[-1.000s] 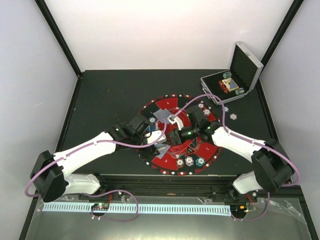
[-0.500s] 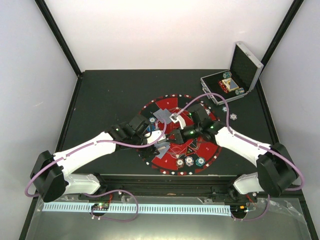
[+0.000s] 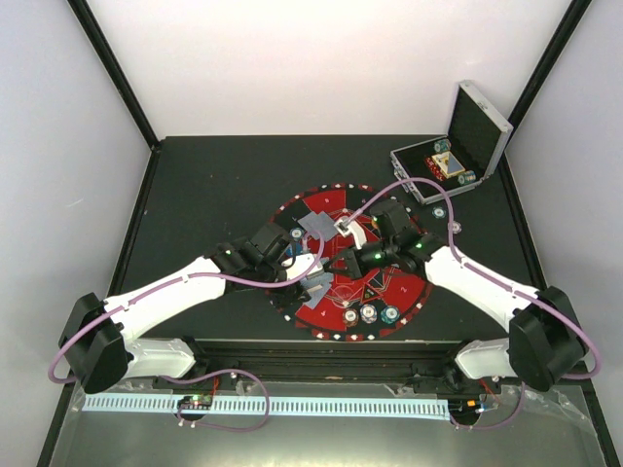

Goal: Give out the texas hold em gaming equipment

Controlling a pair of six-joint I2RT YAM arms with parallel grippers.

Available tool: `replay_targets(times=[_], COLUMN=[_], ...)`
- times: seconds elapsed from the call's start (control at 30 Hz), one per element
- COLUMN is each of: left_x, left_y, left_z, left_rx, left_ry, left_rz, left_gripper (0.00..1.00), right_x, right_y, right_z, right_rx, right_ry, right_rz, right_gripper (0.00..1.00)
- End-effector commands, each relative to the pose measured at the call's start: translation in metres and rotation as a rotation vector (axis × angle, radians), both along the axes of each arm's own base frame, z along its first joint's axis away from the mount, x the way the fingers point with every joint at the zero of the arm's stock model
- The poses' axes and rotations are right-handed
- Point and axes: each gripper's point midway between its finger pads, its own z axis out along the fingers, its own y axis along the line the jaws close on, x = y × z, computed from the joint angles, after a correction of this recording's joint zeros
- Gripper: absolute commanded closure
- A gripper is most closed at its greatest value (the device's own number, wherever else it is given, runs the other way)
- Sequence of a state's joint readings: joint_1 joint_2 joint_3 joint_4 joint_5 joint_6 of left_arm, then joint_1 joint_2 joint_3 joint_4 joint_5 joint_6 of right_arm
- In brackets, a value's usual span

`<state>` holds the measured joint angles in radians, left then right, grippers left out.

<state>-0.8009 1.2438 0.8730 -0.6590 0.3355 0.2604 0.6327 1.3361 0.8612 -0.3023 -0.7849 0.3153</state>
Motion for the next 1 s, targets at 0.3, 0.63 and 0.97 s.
replay_targets(times=[0.3, 0.63, 0.97], left_x=[0.002, 0.006, 0.040], left_y=[-0.006, -0.002, 0.027], left_z=[0.016, 0.016, 0.024], left_rx=[-0.031, -0.017, -0.008], left_ry=[-0.032, -0.049, -0.101], left_rz=[-0.012, 0.010, 0.159], left_gripper=[0.61, 0.61, 0.61], right_x=[0.024, 0.043, 0.034], right_y=[-0.034, -0.073, -0.044], right_z=[0.021, 0.024, -0.011], right_rx=[-0.078, -0.196, -0.229], right_ry=[-0.116, -0.181, -0.057], right_rz=[-0.127, -0.252, -0.061], right_gripper=[0.99, 0.99, 0.99])
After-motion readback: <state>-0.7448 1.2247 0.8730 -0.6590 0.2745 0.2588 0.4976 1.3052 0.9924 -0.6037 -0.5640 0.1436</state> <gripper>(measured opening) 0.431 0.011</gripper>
